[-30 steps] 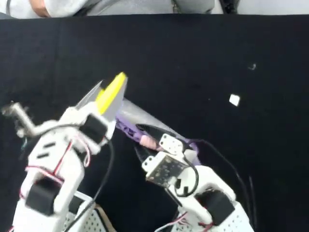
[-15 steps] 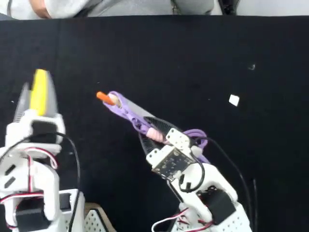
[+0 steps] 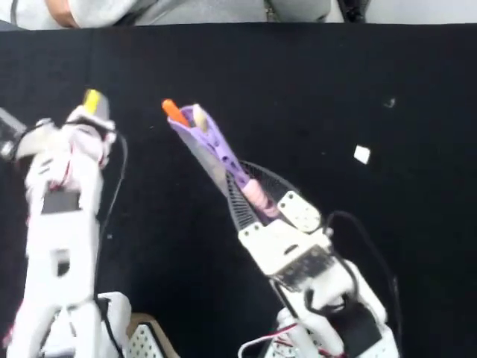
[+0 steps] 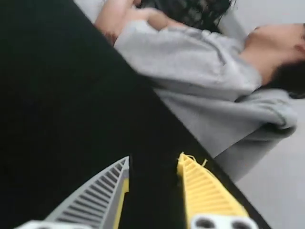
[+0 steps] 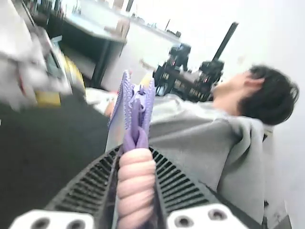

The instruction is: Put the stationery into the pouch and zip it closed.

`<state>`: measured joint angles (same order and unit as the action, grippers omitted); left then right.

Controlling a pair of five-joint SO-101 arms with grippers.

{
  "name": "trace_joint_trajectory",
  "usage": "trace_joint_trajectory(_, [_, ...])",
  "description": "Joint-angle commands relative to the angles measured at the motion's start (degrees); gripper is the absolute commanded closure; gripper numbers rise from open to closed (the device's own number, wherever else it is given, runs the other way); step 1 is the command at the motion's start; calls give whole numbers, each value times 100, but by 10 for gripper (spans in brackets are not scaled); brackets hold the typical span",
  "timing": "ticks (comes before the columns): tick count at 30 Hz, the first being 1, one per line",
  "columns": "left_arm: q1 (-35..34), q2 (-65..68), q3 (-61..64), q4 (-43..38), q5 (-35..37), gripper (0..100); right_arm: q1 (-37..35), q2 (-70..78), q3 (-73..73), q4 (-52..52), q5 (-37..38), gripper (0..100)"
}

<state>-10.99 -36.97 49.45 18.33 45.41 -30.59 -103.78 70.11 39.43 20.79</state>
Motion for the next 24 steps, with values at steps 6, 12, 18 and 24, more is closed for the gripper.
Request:
trace_joint_trajectory(6, [251,2866,-1859,44,35,798,62,-655,-629,-35,-167,988])
trace_joint_trajectory(12, [-400,2690,-3635,2479,35,798,62,-655,-347,-53,-123,988])
trace_joint_trajectory(18, [-215,2804,-5464,4791,18,793,62,-655,-207,-62,-114,988])
trace_joint_trajectory(24, [259,3130,-7213,6277,-642,793,62,-655,-198,-18,-114,988])
